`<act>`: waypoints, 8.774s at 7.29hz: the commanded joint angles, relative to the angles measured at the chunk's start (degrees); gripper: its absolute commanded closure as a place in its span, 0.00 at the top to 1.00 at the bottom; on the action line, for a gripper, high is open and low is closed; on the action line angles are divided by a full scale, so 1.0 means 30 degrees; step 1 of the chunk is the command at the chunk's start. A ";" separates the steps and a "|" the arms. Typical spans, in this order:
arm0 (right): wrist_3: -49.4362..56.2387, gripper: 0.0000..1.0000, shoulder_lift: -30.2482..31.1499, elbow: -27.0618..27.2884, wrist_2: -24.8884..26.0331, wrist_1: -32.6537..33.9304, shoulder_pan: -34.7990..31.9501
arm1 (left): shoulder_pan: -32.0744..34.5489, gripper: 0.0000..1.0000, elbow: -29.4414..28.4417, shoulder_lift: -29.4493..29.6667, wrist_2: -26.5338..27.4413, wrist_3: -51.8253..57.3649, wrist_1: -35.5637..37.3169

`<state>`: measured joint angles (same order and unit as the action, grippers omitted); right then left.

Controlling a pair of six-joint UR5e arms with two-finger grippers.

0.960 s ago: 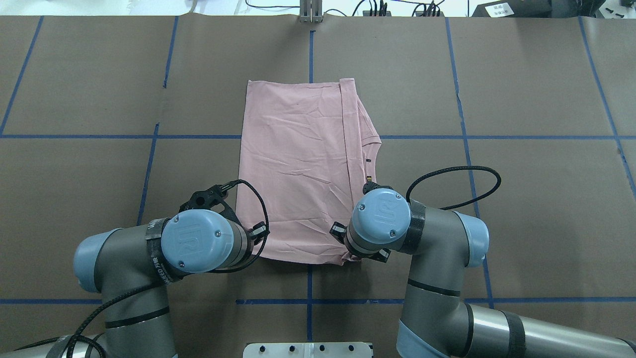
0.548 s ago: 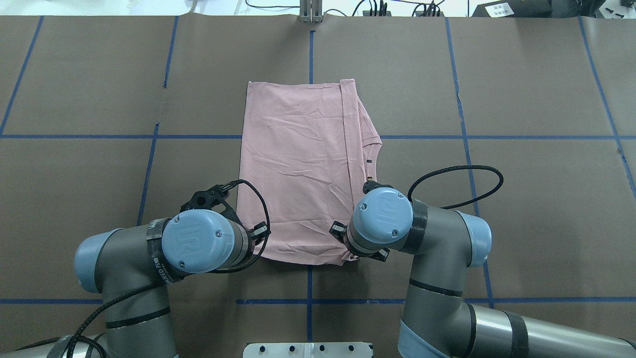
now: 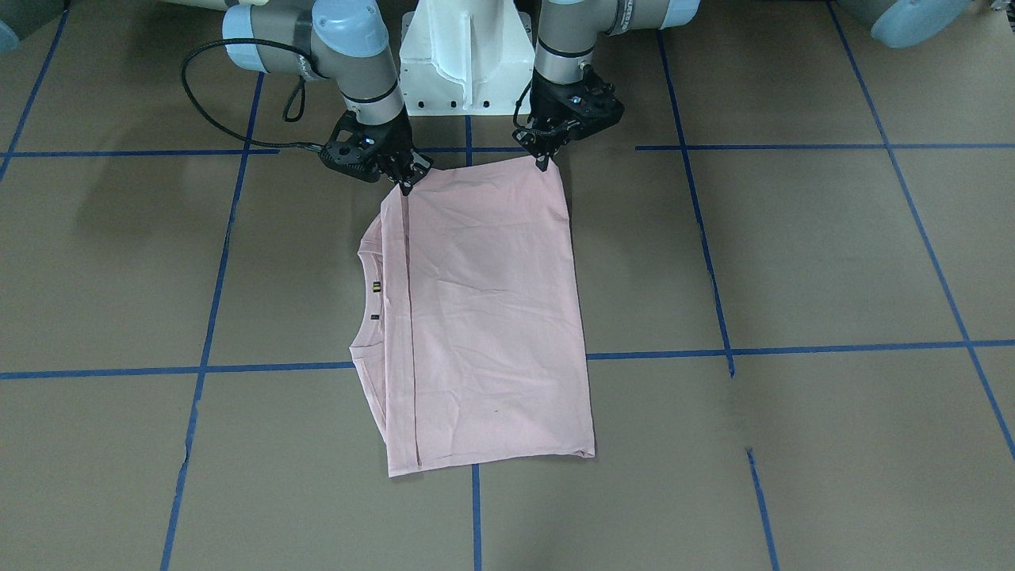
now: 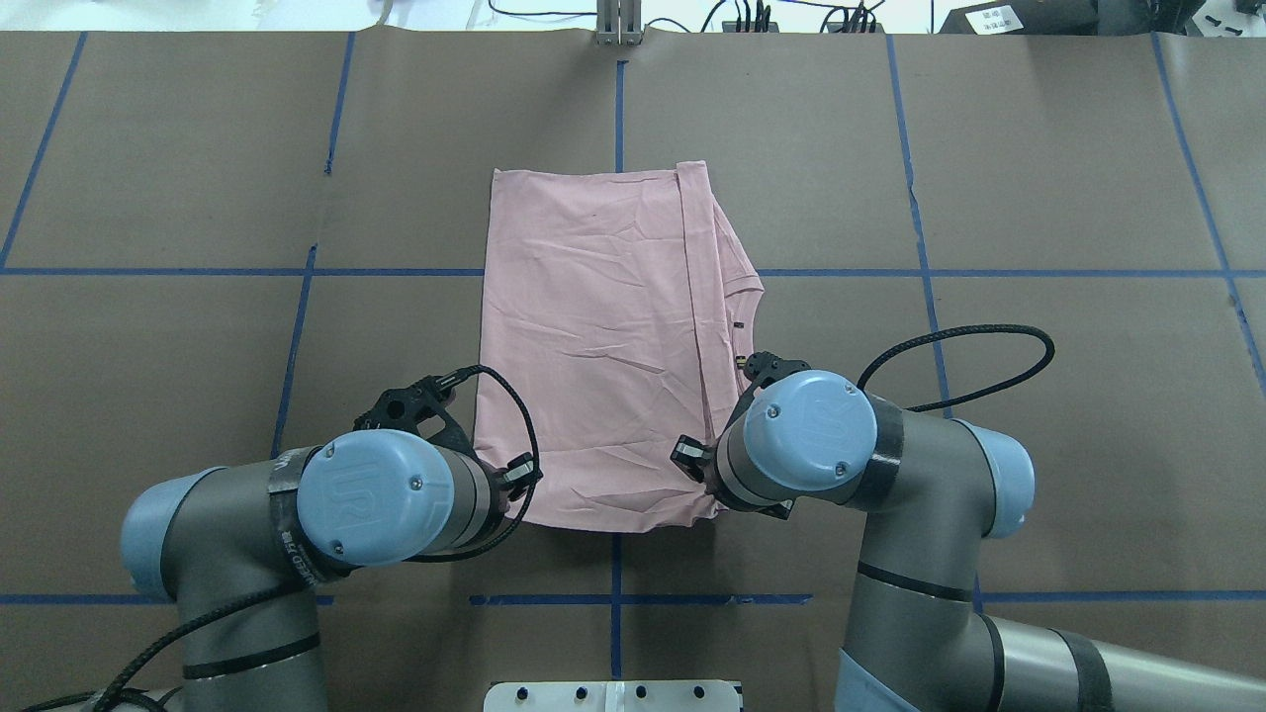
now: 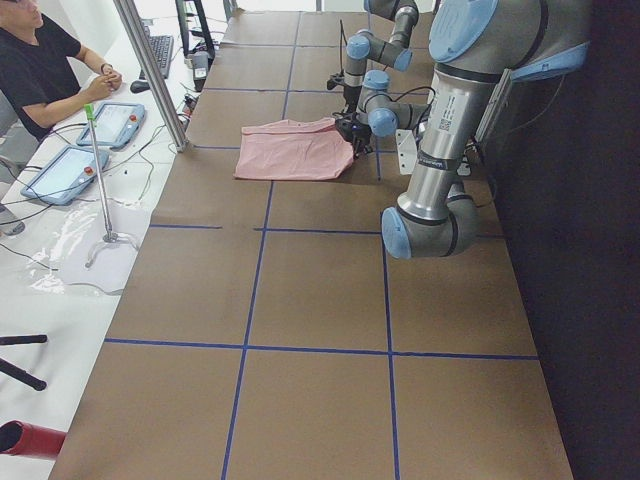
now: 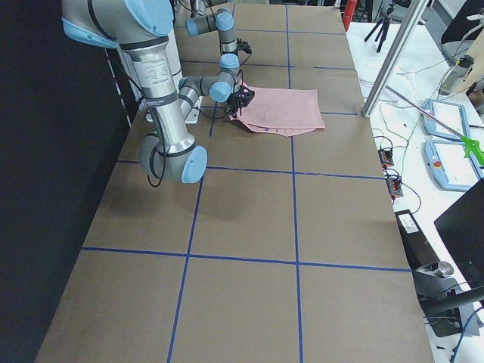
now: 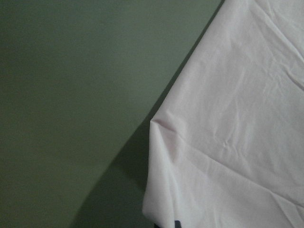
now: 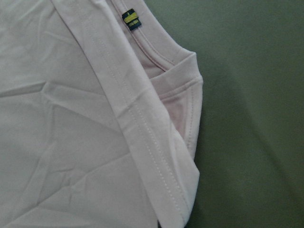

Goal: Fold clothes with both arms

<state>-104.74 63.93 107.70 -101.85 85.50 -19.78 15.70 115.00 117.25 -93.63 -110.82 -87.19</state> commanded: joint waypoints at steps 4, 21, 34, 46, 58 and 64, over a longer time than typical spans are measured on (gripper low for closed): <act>-0.0008 0.00 0.1249 0.2832 -0.0122 0.0004 0.0878 | -0.1600 0.00 0.2798 -0.0029 -0.0048 -0.0003 0.2200; 0.5629 1.00 -0.8831 -1.7268 -0.2397 -0.9225 -1.0040 | 1.1163 1.00 -1.3462 0.4366 -0.3249 0.6055 -1.1921; 3.5177 1.00 0.8280 -0.2877 -1.0962 0.3784 -2.1825 | 2.2805 1.00 -0.6771 -0.9108 -1.2585 3.3921 -0.5207; 3.5998 1.00 0.8485 -0.5694 -1.1284 0.3696 -2.3906 | 2.3098 1.00 -0.6810 -0.9667 -1.2499 3.7380 -0.2488; 3.5968 1.00 0.8337 -0.5606 -1.1284 0.3696 -2.3906 | 2.3098 1.00 -0.6898 -0.9609 -1.2587 3.5417 -0.2517; 3.5939 1.00 0.8308 -0.5577 -1.1284 0.3696 -2.3935 | 2.3068 1.00 -0.6780 -0.9346 -1.2558 3.5417 -0.2517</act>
<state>3.15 88.92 90.91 -135.70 96.59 -91.54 84.90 94.63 88.90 -131.32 -4.57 -94.75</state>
